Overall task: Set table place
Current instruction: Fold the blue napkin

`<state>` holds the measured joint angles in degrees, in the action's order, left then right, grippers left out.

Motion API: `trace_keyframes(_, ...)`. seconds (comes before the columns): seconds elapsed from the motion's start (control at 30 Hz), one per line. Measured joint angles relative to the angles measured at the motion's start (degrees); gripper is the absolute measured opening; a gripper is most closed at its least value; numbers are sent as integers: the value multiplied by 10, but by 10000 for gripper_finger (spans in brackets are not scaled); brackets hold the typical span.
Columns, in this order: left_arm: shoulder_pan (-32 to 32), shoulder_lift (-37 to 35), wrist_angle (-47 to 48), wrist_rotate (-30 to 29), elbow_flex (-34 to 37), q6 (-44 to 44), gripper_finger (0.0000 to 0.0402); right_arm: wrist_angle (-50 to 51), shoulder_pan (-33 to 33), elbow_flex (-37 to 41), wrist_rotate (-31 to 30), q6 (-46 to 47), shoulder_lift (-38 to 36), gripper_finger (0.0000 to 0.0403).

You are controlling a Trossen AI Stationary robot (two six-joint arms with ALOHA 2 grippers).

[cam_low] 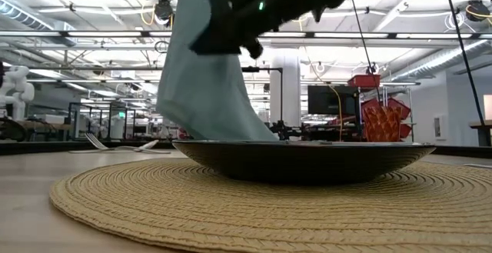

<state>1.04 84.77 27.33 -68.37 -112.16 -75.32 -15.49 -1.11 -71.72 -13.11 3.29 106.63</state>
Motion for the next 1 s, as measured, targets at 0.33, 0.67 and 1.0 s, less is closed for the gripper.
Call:
trace_keyframes(0.33, 38, 0, -2, 0, 0, 13, 0, 35, -42, 0, -391, -83, 2, 84)
trace_keyframes(0.67, 54, 0, 2, -7, 0, 18, 0, 45, -8, 0, -401, -131, -19, 64)
trace_keyframes(1.0, 71, 13, 1, -9, 1, 31, 0, 49, -1, 0, -396, -120, -19, 63)
